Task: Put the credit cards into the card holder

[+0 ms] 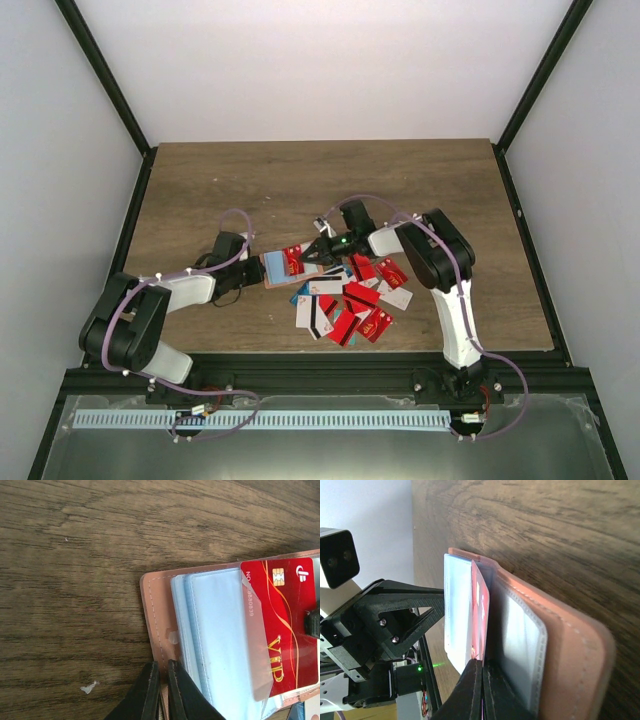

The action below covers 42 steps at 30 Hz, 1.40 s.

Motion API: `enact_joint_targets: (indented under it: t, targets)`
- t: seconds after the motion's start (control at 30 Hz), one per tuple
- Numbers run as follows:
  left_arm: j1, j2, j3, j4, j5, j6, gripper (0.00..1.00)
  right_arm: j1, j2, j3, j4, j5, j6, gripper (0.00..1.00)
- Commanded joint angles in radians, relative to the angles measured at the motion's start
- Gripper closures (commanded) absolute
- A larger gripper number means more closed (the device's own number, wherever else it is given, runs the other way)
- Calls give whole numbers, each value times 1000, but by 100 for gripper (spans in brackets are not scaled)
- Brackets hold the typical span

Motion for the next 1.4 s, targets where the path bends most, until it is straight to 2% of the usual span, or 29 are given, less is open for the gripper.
enact_joint_targets:
  t: [0.0,0.6,1.13,1.37]
  targets:
    - [-9,26,-10,-19,-4,7,92,27,23,27,-71,-2,-22,99]
    - [-12,37,-17,0,5,3,92,80,51,74,-80,13,12,99]
    - [-15,43,-40,26,22,-8,92,124,81,71,14,36,125,99]
    - [-14,44,-42,28,22,-5,93,148,105,111,-23,19,109,99]
